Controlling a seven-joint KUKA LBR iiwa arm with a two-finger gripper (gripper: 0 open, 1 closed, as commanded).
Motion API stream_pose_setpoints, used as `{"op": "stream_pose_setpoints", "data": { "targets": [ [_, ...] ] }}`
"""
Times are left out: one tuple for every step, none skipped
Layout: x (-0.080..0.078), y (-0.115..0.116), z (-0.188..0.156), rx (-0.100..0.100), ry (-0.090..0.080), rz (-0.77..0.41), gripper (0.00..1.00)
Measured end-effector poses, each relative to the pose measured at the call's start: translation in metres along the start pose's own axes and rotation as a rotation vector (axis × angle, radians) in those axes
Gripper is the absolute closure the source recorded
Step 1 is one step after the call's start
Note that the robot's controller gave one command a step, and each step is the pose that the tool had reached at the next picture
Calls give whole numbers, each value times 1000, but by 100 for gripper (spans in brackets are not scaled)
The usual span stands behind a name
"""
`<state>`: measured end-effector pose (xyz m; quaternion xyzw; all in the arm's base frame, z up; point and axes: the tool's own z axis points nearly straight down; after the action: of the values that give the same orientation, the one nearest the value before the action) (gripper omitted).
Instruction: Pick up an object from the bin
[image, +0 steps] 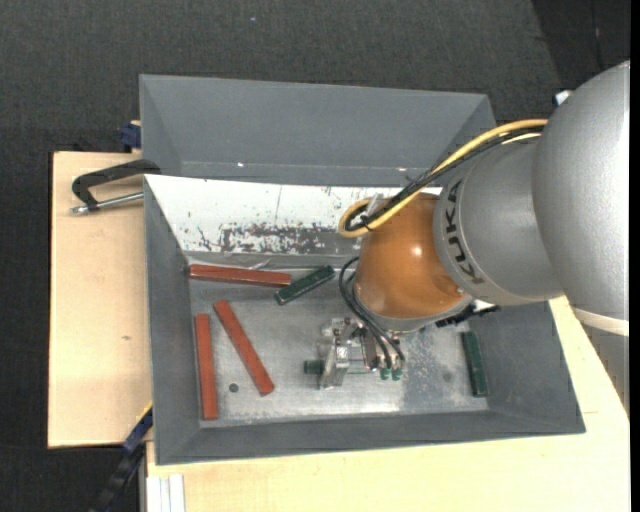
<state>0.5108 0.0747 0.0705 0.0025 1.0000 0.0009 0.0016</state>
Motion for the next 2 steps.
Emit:
{"op": "stream_pose_setpoints", "data": {
  "targets": [
    [1, 0, -4, 1, 6, 0, 100],
    [3, 0, -26, 1, 9, 0, 100]
  ]
}}
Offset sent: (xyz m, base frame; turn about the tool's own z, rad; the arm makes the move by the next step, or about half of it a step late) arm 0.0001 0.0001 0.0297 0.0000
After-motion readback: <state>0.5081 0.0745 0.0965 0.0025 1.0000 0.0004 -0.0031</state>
